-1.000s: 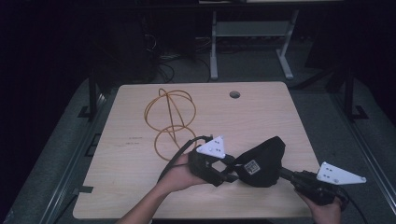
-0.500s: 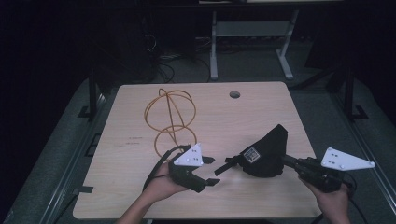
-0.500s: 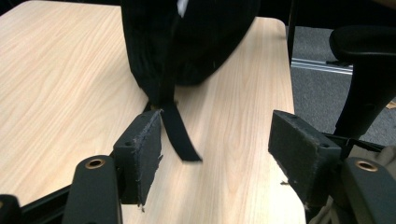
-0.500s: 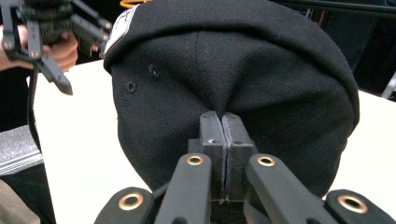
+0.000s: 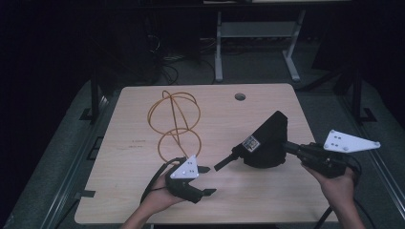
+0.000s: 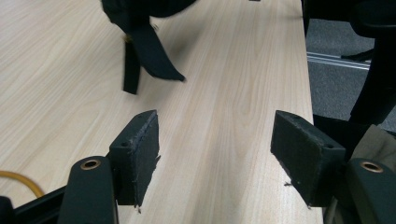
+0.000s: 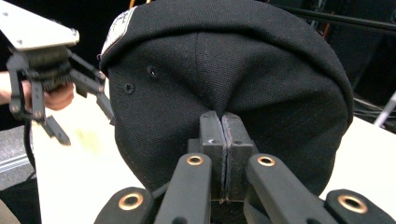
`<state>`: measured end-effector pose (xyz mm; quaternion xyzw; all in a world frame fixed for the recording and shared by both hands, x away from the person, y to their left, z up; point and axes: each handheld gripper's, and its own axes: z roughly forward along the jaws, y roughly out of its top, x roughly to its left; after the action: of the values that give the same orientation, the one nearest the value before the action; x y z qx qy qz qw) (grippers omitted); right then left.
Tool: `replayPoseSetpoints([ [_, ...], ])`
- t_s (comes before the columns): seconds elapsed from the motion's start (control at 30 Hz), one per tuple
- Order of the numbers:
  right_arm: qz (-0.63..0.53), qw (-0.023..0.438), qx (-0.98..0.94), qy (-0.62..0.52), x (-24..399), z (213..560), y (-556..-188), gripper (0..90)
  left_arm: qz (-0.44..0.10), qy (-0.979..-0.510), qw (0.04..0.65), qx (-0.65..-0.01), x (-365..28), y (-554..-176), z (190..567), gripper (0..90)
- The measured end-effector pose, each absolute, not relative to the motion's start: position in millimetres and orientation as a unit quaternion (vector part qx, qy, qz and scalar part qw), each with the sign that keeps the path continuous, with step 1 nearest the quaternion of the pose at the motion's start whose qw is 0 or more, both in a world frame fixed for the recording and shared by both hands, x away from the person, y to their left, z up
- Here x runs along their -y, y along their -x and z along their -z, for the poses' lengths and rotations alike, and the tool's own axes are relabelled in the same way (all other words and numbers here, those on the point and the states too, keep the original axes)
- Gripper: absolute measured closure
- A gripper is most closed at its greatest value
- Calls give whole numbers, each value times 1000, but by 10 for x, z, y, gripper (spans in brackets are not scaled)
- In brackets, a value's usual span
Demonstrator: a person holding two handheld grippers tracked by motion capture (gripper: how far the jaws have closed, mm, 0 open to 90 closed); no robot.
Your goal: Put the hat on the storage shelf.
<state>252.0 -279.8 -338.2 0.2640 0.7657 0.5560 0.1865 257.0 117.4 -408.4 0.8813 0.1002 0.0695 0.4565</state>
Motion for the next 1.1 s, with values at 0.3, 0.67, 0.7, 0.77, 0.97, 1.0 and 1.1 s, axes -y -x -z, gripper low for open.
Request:
replayPoseSetpoints([
  [0.3, -551, 181, -778, -242, 2556, 3098, -2693, 892, -79, -877, 462, -106, -1221, -2574, 4129, 312],
  [0.67, -553, 180, -783, -221, 2291, 2824, -2900, 892, -84, -873, 469, -106, -1244, -2553, 4151, 310],
  [0.7, -554, 179, -783, -219, 2262, 2801, -2927, 892, -83, -874, 467, -105, -1246, -2549, 4149, 310],
  [0.77, -555, 177, -784, -217, 2213, 2763, -2964, 892, -84, -874, 468, -104, -1241, -2547, 4156, 310],
  [0.97, -556, 173, -786, -208, 2077, 2644, -3047, 892, -81, -871, 473, -106, -1223, -2541, 4175, 310],
  [1.0, -556, 173, -786, -208, 2058, 2625, -3057, 892, -81, -872, 471, -105, -1220, -2540, 4176, 310],
  [1.1, -556, 173, -787, -203, 2002, 2570, -3096, 892, -81, -873, 470, -102, -1210, -2531, 4189, 310],
])
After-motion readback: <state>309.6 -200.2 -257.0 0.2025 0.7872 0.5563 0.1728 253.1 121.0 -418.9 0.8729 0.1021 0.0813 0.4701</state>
